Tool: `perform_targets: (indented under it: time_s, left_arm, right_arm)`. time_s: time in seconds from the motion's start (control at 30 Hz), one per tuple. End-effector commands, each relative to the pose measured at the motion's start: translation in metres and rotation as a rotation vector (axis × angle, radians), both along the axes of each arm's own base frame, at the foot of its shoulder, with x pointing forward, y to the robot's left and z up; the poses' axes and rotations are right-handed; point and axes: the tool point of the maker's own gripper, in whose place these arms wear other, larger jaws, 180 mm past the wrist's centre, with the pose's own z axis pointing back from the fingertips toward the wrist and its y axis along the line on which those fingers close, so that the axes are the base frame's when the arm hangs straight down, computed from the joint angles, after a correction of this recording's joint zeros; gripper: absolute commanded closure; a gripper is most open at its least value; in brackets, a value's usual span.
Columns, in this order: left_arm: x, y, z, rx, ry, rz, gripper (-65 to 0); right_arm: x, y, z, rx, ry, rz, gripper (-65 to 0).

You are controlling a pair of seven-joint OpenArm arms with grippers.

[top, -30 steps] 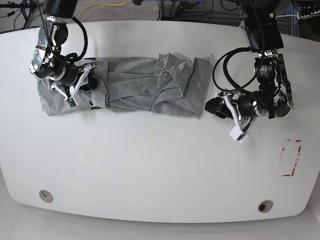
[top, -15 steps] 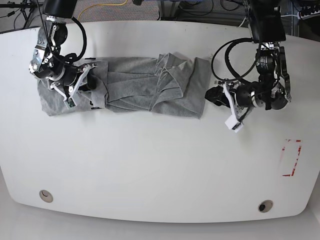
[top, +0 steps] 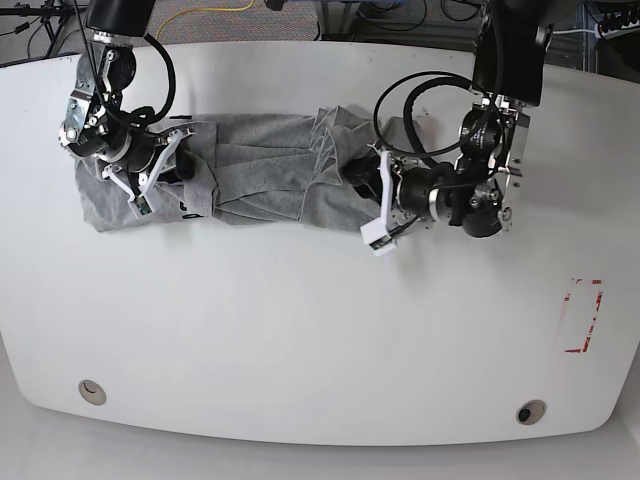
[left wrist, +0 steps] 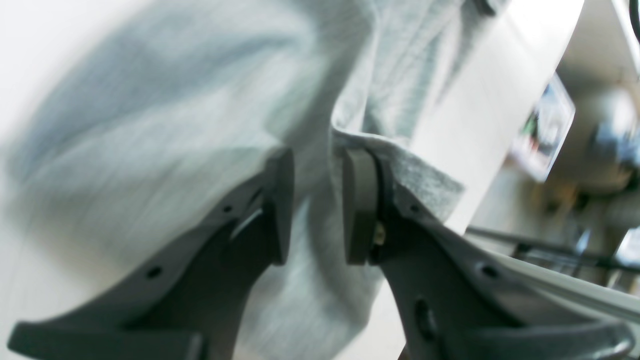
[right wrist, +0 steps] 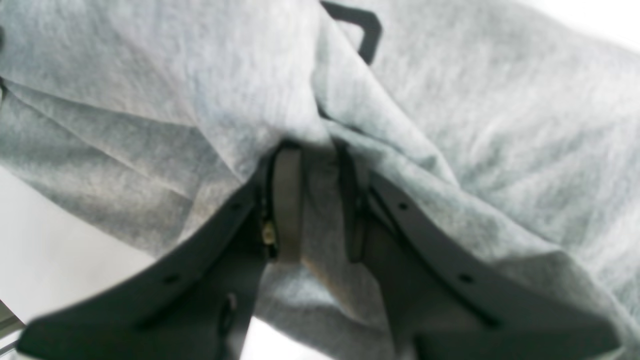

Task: Fold the T-shirt properly
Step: 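Lay the folded end down and press it with the left gripper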

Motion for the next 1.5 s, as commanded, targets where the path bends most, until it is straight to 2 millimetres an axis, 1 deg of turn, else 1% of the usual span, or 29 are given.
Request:
perform_targets:
  time_s: [0.0, 0.03, 0.13, 0.2, 0.27, 0.37, 0.47, 0.5, 0.6, 0.67, 0.7, 0.73, 0.77, 0.83, 0.97, 1.07, 1.17, 1.27, 1.37, 1.47]
  left_arm:
    - [-0.002, -0.024, 0.014, -0.034, -0.044, -0.084, -14.4]
    - [-0.005, -0.029, 0.014, -0.031, -0.052, -0.116, -14.4]
    - [-0.013, -0.055, 0.023, -0.059, -0.121, -0.255, -14.4]
    - [-0.017, -0.065, 0.027, -0.07, -0.142, -0.297, -14.4]
    - [-0.018, -0.071, 0.031, -0.076, -0.156, -0.316, -14.4]
    - [-0.007, -0.071, 0.041, -0.073, -0.197, -0.312, -14.4]
    - [0.011, -0.061, 0.055, -0.082, -0.247, -0.259, -14.4]
    - [0.019, -0.053, 0.058, -0.077, -0.26, -0.23, -14.4]
    - [0.04, -0.022, 0.059, -0.034, -0.287, -0.134, -14.4]
    - [0.055, 0.002, 0.057, 0.011, -0.3, -0.054, -14.4]
    - [0.058, 0.007, 0.057, 0.018, -0.308, -0.033, -14.4]
    - [0.066, 0.018, 0.057, 0.034, -0.32, 0.009, -14.4]
    - [0.068, 0.03, 0.053, 0.057, -0.319, 0.037, -14.4]
    - [0.066, 0.044, 0.043, 0.093, -0.305, 0.065, -14.4]
    - [0.058, 0.053, 0.031, 0.122, -0.281, 0.079, -14.0]
    - [0.047, 0.06, 0.019, 0.125, -0.243, 0.102, -13.9]
    - [0.038, 0.072, 0.008, 0.139, -0.212, 0.125, -13.9]
    - [0.032, 0.075, 0.002, 0.138, -0.201, 0.138, -13.9]
    - [0.025, 0.09, -0.009, 0.191, -0.187, 0.142, -13.7]
    - [0.021, 0.097, -0.016, 0.232, -0.177, 0.144, -13.7]
  right_arm:
    - [0.01, -0.005, 0.013, -0.006, -0.047, -0.001, -13.0]
    - [0.01, -0.005, 0.013, -0.006, -0.047, -0.001, -13.0]
    - [0.01, -0.005, 0.013, -0.006, -0.047, -0.001, -13.0]
    - [0.01, -0.005, 0.013, -0.006, -0.047, -0.001, -13.0]
    - [0.01, -0.005, 0.013, -0.006, -0.047, -0.001, -13.0]
    - [0.011, -0.004, 0.013, -0.007, -0.049, 0.0, -13.0]
    - [0.011, -0.004, 0.013, -0.007, -0.049, 0.0, -13.0]
    - [0.011, -0.004, 0.013, -0.007, -0.049, 0.0, -13.0]
    - [0.011, -0.004, 0.013, -0.007, -0.049, 0.0, -13.0]
    - [0.011, -0.004, 0.013, -0.007, -0.049, 0.0, -13.0]
    - [0.011, -0.004, 0.013, -0.007, -0.049, 0.0, -13.0]
    - [0.011, -0.004, 0.013, -0.007, -0.049, 0.0, -13.0]
    - [0.011, -0.004, 0.013, -0.007, -0.049, 0.0, -13.0]
    - [0.011, -0.004, 0.013, -0.007, -0.05, 0.0, -13.0]
    - [0.015, -0.004, 0.016, -0.007, -0.061, 0.0, -13.0]
    - [0.018, -0.004, 0.018, -0.006, -0.068, 0.0, -13.0]
    - [0.019, -0.004, 0.019, -0.006, -0.071, 0.0, -13.0]
    - [0.024, -0.004, 0.023, -0.006, -0.085, 0.0, -13.0]
    - [0.026, -0.004, 0.025, -0.006, -0.092, -0.001, -13.0]
    - [0.028, -0.004, 0.026, -0.005, -0.095, -0.001, -13.0]
